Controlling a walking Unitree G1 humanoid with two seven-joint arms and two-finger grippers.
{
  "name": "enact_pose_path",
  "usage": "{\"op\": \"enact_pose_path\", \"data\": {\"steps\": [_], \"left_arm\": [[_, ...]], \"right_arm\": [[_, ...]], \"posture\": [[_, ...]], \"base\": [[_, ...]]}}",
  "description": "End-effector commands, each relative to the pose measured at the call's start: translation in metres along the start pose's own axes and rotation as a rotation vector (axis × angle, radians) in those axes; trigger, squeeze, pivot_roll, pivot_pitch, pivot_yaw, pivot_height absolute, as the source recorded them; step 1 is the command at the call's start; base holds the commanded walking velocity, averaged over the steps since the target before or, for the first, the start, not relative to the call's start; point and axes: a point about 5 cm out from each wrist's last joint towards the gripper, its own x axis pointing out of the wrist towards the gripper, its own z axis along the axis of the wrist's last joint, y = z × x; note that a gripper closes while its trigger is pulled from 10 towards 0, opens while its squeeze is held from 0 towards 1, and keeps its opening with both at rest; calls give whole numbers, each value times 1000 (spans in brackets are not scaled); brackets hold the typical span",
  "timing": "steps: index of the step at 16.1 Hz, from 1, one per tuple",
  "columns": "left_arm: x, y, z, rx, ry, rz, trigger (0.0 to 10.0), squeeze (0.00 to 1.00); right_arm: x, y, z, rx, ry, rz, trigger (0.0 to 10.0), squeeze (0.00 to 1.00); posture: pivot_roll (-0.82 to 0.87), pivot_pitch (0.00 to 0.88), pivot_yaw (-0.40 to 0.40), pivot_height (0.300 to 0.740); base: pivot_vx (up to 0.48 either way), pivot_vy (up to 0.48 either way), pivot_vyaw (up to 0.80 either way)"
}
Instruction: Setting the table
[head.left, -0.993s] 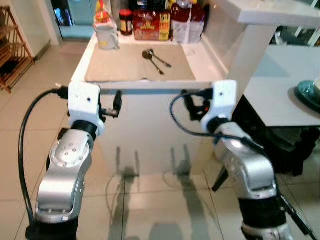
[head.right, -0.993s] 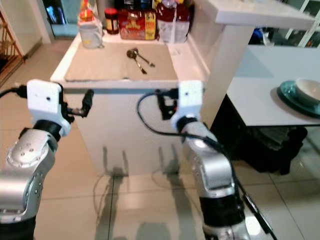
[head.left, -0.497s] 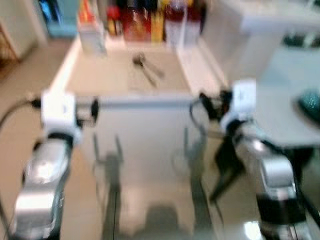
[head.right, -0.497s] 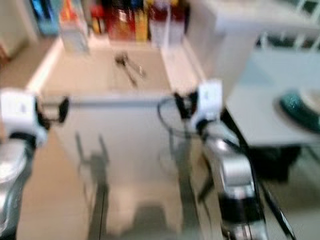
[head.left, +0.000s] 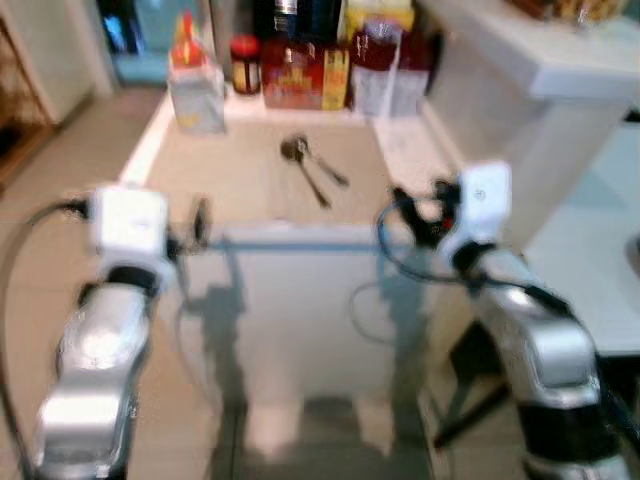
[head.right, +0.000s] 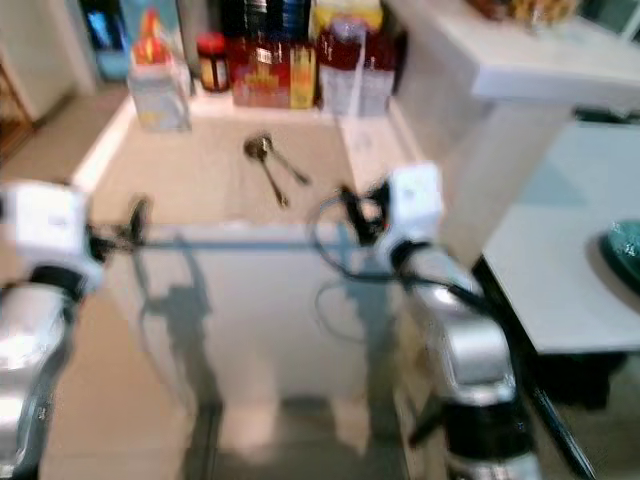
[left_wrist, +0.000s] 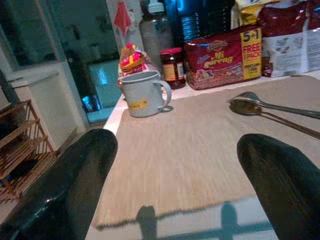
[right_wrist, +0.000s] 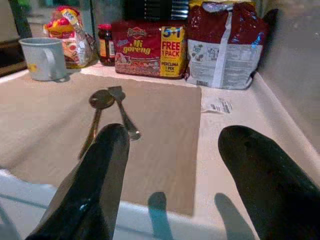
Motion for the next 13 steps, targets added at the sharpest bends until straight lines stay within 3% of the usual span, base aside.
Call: {"op": "enact_pose_path", "data": {"steps": [1,3,7,10,13], "left_arm": [[-4,6,2,22,-3,21,10000,0],[-6,5,4,44,-11,7,10000,0],[-7,2,8,65,-22,-19,10000,0],[-9,1,9,83,-20,-44,10000,0],[-11,-10,12,59,-42,-161,10000,0]], "right_arm": [[4,9,7,-26,-18,46,10000,0],[5,7,5,-33,-11,41,10000,0],[6,7,4,-29,0,46,10000,0],[8,2,4,14,4,27,10000,0],[9,-9,5,26,51,33,10000,0]], "posture": [[96,13,-73,740],[106,17,-83,740],[115,20,-87,740],[117,22,-87,740],[107,26,-82,740]], "base": [[424,0,0],[428,0,0],[428,0,734],[428,0,0],[0,0,0]]}}
